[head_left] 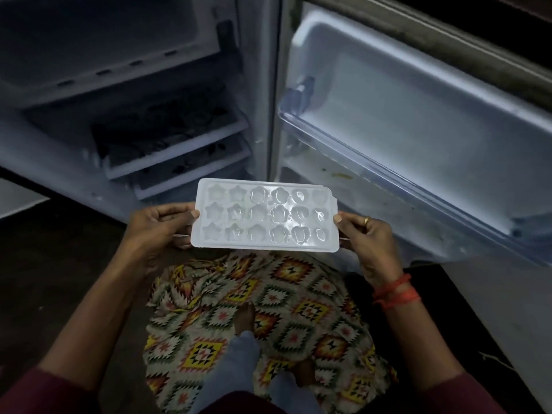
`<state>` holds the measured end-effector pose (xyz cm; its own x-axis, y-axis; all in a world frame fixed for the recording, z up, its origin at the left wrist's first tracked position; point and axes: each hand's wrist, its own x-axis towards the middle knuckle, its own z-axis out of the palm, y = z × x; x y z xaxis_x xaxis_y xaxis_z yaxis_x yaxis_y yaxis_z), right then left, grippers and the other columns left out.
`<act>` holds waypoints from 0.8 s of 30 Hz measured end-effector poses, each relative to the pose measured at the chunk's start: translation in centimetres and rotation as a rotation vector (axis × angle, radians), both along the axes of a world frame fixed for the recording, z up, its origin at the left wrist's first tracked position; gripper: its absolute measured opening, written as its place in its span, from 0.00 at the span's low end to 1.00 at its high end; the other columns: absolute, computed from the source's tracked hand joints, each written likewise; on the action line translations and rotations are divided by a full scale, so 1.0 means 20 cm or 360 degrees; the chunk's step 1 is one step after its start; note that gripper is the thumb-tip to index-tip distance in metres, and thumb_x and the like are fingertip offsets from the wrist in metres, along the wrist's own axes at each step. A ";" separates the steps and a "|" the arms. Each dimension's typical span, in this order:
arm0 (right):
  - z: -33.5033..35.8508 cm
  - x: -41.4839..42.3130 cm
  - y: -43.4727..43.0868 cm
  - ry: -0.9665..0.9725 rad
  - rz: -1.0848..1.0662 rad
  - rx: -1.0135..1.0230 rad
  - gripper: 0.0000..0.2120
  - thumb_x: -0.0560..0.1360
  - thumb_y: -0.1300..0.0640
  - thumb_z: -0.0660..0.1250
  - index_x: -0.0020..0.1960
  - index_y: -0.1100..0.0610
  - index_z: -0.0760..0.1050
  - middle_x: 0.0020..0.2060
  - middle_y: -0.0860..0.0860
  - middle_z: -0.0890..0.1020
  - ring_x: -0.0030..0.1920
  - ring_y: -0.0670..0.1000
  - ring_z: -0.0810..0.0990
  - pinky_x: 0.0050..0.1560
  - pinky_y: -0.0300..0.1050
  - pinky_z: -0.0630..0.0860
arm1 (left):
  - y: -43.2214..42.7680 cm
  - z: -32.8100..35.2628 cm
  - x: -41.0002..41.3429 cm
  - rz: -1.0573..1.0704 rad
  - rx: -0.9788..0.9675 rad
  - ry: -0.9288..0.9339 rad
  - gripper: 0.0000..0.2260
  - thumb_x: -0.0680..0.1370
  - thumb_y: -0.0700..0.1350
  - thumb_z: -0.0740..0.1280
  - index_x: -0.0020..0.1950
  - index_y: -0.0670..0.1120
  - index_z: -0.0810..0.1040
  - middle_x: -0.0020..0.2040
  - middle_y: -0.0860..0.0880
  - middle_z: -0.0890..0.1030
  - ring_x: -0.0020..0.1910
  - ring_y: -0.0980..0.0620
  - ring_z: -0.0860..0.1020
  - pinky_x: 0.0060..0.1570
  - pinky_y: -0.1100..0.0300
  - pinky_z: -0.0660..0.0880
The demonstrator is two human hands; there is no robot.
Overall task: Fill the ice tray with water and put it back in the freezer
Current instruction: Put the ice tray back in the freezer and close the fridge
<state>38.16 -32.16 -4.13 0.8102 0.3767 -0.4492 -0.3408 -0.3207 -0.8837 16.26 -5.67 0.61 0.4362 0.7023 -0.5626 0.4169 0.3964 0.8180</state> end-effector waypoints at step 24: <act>0.24 -0.01 1.29 -0.0092 0.0274 0.0337 0.10 0.76 0.63 0.71 0.57 0.64 0.81 0.50 0.59 0.85 0.50 0.53 0.85 0.49 0.44 0.83 | 0.90 0.14 -0.27 0.0479 0.0155 -0.0155 0.03 0.77 0.37 0.73 0.45 0.43 0.84 0.33 0.49 0.87 0.30 0.56 0.85 0.30 0.65 0.81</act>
<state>38.03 -6.30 0.72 0.7481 0.5915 -0.3007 -0.2445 -0.1756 -0.9536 10.91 12.24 3.31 0.2494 0.8562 -0.4524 0.2110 0.4079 0.8883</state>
